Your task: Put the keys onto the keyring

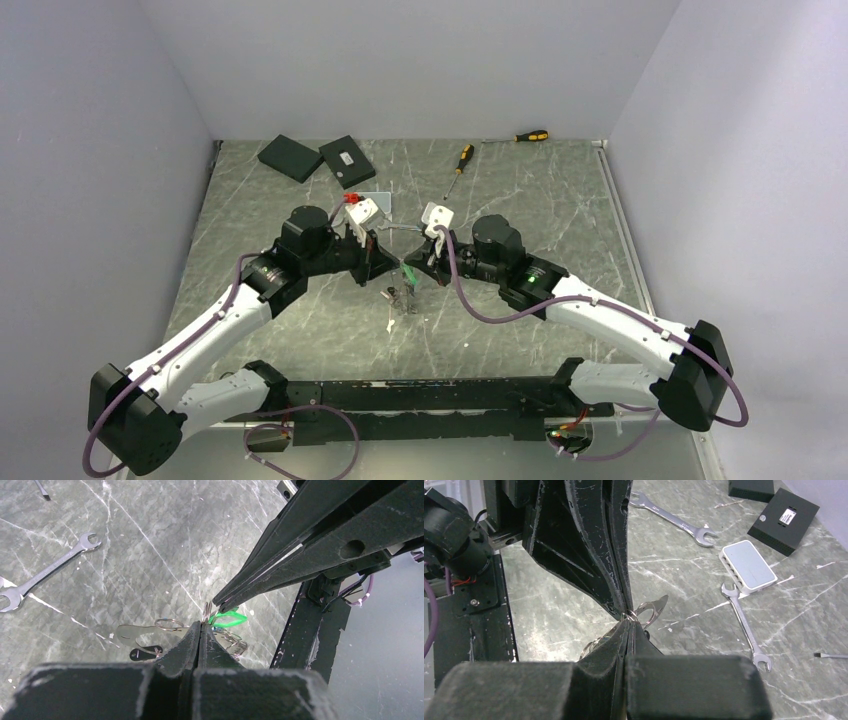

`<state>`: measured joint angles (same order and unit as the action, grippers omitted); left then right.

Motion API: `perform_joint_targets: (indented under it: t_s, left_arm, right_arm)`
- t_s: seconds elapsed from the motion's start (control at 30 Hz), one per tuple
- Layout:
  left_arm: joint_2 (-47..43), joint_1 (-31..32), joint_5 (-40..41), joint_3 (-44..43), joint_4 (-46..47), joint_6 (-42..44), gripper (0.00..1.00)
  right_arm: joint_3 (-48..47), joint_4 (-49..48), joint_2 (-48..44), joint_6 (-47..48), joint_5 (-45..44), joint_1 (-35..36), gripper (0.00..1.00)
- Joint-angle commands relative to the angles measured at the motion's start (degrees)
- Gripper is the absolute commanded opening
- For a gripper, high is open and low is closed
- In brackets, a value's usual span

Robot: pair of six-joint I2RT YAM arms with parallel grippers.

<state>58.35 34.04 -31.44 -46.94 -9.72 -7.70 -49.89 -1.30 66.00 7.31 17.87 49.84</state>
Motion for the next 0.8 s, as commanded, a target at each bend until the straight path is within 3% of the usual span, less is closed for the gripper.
perform_joint_targets:
  t_s: [0.0, 0.77]
  left_arm:
    - [-0.7, 0.0, -2.2, -1.9, 2.2, 0.6, 0.00]
    - [-0.3, -0.1, -3.3, -2.1, 3.2, -1.3, 0.00]
  right_arm:
    - [-3.1, -0.9, -0.2, 1.2, -2.3, 0.2, 0.00]
    - [-3.9, -0.2, 1.0, 3.1, -7.3, 2.4, 0.00]
